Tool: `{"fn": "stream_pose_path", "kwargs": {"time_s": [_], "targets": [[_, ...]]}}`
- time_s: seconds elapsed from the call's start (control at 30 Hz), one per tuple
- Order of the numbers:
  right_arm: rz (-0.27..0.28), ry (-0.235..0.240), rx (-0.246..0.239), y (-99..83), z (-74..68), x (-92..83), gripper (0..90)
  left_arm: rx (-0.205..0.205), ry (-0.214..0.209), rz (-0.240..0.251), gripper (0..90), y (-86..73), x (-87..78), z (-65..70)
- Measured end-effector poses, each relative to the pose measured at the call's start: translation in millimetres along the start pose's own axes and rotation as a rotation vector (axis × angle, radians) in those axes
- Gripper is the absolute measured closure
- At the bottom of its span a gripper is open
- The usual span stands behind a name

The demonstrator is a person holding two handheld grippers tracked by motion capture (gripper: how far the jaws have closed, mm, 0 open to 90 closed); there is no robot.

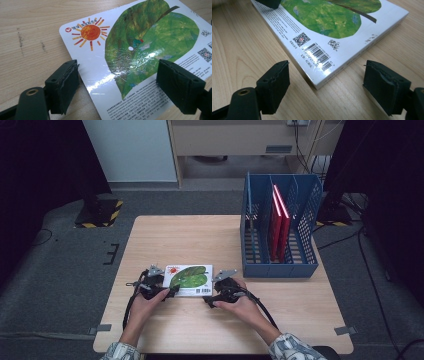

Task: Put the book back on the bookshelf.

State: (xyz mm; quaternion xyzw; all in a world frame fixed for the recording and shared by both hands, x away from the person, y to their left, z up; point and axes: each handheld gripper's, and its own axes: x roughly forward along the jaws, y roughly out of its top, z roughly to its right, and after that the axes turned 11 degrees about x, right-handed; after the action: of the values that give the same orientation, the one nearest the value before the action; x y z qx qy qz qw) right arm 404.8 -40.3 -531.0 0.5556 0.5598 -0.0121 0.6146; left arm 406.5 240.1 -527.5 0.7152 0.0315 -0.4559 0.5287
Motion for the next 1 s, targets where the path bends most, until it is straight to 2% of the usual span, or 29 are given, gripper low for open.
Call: {"fn": "stream_pose_path", "kwargs": {"time_s": [0.03,0.1,0.2,0.33,0.5,0.53,0.63,0.87,0.97,1.0], "targets": [[0.004,-0.003,-0.014,-0.2,-0.2,0.5,21.2,0.002,0.003,0.000,18.0,0.1,-0.1,0.3],[0.000,-0.002,-0.011,-0.3,-1.0,0.0,21.3,0.005,0.006,-0.001,18.4,0.1,-0.5,1.3],[-0.003,-0.002,-0.021,-2.3,-0.1,-2.5,21.4,0.018,-0.013,0.001,19.0,1.1,0.5,7.3],[-0.021,-0.004,-0.009,-5.9,1.2,-8.5,20.5,0.036,-0.027,-0.001,19.3,4.1,2.9,17.9],[-0.014,-0.006,-0.009,-13.8,3.8,-16.8,20.9,0.050,-0.043,-0.002,19.9,5.1,3.2,26.0],[-0.016,-0.009,-0.001,-15.5,2.5,-18.3,20.7,0.056,-0.042,-0.006,20.1,5.3,2.7,28.1],[-0.021,-0.023,-0.025,-20.2,0.8,-22.2,20.6,0.075,-0.032,-0.016,20.9,6.3,0.9,36.2],[-0.044,-0.042,-0.033,-32.8,-2.9,-36.0,21.8,0.099,-0.009,-0.020,22.7,5.9,-3.4,60.2],[-0.060,-0.046,-0.051,-35.4,-2.3,-40.6,21.8,0.102,0.003,-0.022,22.7,5.4,-5.1,69.1],[-0.059,-0.049,-0.043,-36.3,-2.5,-41.4,21.9,0.093,0.008,-0.015,22.7,4.3,-5.4,71.9]]}}
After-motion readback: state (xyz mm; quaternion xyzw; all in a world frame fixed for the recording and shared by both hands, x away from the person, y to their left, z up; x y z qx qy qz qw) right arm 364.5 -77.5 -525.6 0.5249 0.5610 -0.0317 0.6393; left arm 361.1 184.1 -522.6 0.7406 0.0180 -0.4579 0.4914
